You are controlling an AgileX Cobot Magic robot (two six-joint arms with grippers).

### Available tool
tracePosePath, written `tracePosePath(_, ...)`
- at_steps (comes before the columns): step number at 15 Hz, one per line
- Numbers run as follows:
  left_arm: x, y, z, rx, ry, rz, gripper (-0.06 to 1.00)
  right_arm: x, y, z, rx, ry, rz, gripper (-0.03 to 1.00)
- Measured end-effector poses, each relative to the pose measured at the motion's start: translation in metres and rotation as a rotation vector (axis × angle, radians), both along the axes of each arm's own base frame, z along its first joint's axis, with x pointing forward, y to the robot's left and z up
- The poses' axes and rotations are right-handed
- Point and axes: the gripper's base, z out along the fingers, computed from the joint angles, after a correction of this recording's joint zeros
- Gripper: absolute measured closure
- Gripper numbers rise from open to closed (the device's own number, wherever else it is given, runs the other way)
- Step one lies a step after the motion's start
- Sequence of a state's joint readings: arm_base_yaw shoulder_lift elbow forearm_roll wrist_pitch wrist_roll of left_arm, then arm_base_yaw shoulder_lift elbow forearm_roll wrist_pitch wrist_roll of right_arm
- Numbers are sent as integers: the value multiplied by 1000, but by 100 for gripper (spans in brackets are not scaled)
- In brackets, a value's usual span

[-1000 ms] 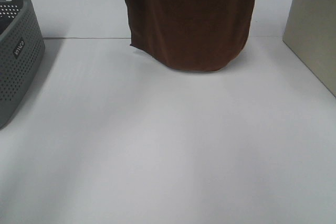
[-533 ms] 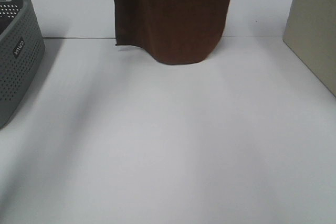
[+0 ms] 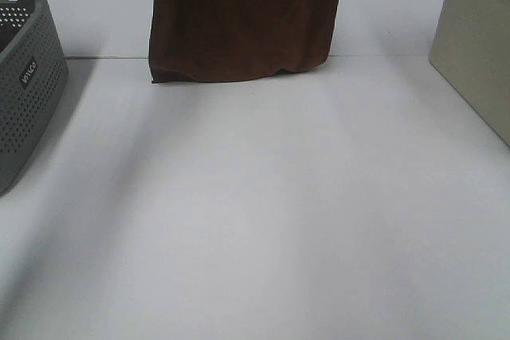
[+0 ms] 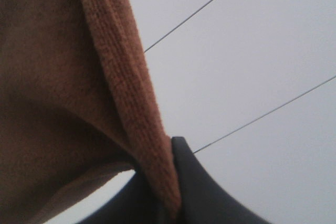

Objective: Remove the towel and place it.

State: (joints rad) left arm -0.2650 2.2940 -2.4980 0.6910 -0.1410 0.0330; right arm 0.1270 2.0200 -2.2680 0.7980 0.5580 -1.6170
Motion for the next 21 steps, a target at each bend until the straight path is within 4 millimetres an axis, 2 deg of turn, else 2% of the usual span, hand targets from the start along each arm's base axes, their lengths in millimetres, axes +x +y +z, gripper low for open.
tracePosePath(1, 1, 1, -1, 0, 11, 9, 94, 1, -3, -4, -85, -3, -29, 96)
tracePosePath(3, 0, 0, -1, 0, 9, 6, 94, 2, -5, -4, -107, -13, -44, 96)
tracePosePath(7, -1, -2, 0, -7, -8, -14, 94, 3, -6, -3, -109, -25, -54, 96)
tracePosePath(12, 2, -10, -9, 56, -91, -55, 94, 8, -12, 10, -56, -160, -145, 96)
tracePosePath(19, 9, -9, -20, 42, -51, -53, 94, 3, -5, -2, -114, -46, -45, 96)
tracePosePath(21, 17, -8, -35, -57, 151, 13, 94, -2, -3, -12, -106, 96, -9, 96)
